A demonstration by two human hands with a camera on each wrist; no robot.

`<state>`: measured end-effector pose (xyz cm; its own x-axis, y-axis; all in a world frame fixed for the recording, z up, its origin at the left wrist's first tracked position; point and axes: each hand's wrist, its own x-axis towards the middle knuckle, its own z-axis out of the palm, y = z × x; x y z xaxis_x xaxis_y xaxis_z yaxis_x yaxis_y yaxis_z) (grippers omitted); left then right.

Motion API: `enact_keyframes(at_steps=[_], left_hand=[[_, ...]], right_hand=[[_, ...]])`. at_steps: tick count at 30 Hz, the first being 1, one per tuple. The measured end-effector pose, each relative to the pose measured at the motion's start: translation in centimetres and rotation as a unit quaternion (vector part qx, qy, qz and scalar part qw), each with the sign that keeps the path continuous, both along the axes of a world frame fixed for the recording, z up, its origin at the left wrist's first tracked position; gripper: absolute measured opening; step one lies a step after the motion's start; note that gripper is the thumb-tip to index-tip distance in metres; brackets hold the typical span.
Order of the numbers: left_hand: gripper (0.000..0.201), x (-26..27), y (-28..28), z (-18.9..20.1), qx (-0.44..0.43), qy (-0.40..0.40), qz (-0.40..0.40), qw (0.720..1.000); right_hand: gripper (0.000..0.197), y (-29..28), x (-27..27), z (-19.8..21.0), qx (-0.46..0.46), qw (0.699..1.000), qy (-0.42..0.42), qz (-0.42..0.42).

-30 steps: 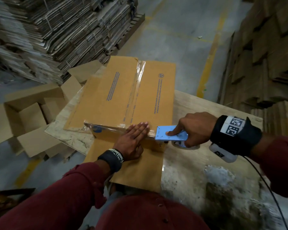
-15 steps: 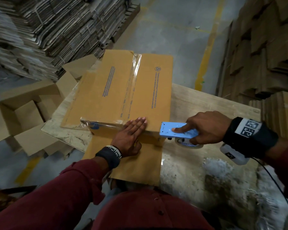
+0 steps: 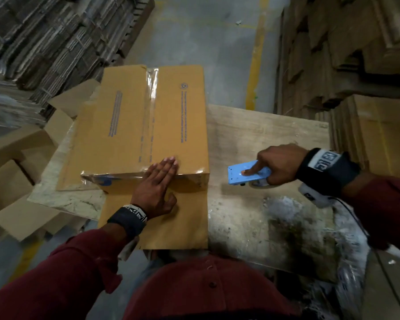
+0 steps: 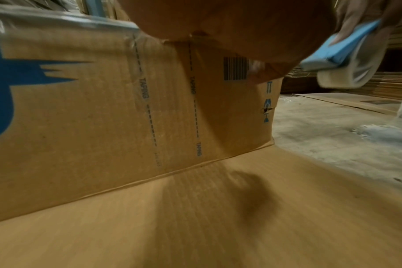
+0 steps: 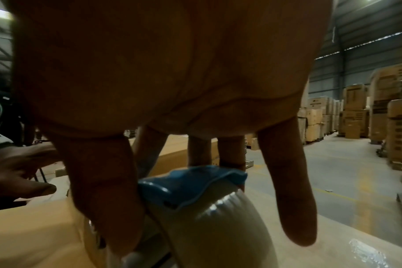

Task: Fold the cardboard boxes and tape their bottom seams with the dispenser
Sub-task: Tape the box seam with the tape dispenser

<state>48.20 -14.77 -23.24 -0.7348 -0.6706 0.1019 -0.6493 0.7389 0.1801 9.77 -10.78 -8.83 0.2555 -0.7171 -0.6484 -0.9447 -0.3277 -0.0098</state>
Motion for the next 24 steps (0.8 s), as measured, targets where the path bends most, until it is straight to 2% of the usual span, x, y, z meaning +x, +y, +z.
enact_keyframes(at_steps=[7,11,14,17,19,21,24], left_hand=[[0.103,-0.3,0.3,2.0,0.031,-0.055,0.020,0.998],[0.100,-0.8,0.2,3.5,0.054,-0.092,0.020,0.994],[0.096,-1.9,-0.3,5.6,0.041,-0.131,0.012,0.990],[0.094,-4.1,-1.7,7.9,0.009,-0.168,-0.039,0.985],[0.094,-5.9,-2.7,8.7,0.004,-0.170,-0.104,0.980],[0.094,-7.8,-3.5,8.9,0.007,-0.193,-0.170,0.966],[0.090,-10.3,-4.7,8.6,0.007,-0.263,-0.221,0.939]], right_hand=[[0.049,-0.8,0.5,-3.8,0.005,0.997,-0.071,-0.042],[0.053,-1.1,0.9,-4.6,0.026,0.993,-0.098,-0.061],[0.053,-1.8,1.8,-5.1,0.026,0.990,-0.116,-0.074],[0.049,-2.3,2.2,-4.9,0.011,0.989,-0.130,-0.070],[0.048,-2.7,2.2,-4.5,0.008,0.990,-0.127,-0.066],[0.046,-3.0,2.1,-4.4,0.014,0.990,-0.125,-0.061],[0.041,-3.4,2.1,-4.6,0.017,0.990,-0.127,-0.064]])
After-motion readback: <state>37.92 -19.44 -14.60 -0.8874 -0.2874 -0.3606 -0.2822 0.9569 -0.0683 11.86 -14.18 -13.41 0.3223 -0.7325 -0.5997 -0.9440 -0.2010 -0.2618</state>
